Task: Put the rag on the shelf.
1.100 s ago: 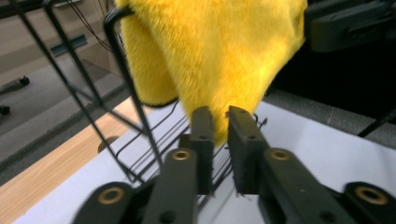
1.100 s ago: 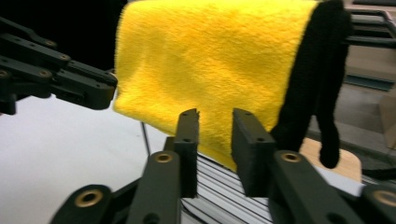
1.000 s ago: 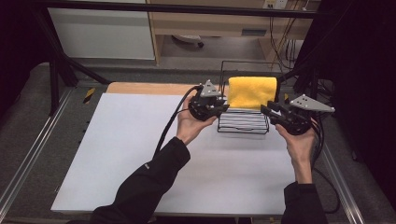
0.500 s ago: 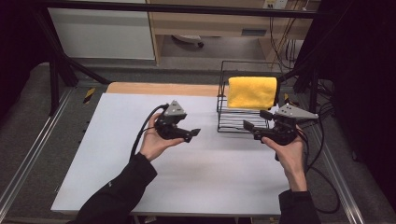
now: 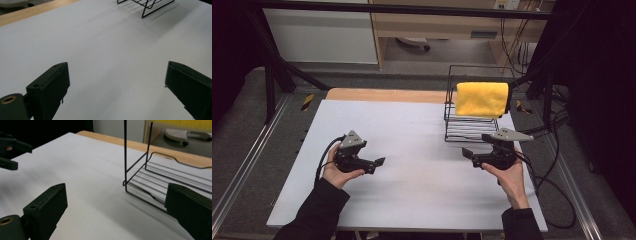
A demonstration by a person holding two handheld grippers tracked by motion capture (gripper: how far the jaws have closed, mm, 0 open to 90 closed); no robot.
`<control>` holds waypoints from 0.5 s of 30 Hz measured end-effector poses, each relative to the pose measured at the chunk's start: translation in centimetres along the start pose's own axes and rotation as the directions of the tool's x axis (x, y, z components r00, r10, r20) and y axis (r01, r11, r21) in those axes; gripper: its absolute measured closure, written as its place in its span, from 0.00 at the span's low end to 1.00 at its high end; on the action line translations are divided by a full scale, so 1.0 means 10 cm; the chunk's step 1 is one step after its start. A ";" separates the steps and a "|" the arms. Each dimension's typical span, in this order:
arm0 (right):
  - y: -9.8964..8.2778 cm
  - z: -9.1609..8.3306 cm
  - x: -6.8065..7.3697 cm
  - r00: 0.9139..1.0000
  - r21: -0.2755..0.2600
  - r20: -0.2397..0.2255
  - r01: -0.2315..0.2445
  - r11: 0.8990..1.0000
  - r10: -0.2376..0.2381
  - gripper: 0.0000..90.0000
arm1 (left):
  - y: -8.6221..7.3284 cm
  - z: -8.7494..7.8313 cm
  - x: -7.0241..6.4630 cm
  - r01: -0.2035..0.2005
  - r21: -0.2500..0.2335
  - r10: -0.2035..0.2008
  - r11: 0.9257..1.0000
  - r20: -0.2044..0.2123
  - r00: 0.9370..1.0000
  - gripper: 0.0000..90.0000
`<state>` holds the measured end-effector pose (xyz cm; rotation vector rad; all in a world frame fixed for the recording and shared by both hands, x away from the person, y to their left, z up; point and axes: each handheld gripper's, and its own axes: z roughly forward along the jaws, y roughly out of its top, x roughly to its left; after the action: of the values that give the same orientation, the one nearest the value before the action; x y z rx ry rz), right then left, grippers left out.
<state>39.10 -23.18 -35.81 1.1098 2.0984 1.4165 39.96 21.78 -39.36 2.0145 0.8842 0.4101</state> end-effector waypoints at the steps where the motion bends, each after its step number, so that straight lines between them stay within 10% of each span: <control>1: -0.04 0.01 0.00 1.000 0.005 -0.003 -0.001 1.000 0.001 0.06 | -0.06 -0.03 0.02 0.004 -0.004 -0.004 1.000 -0.002 1.000 0.06; 15: -0.66 0.01 -0.13 0.999 0.069 -0.023 -0.039 0.997 0.041 0.04 | -0.61 -0.24 0.17 0.021 0.017 -0.020 1.000 -0.031 0.999 0.08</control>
<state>37.36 -25.33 -41.98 1.1722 2.1677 1.3924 37.10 26.61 -43.16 2.0181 0.9298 0.4246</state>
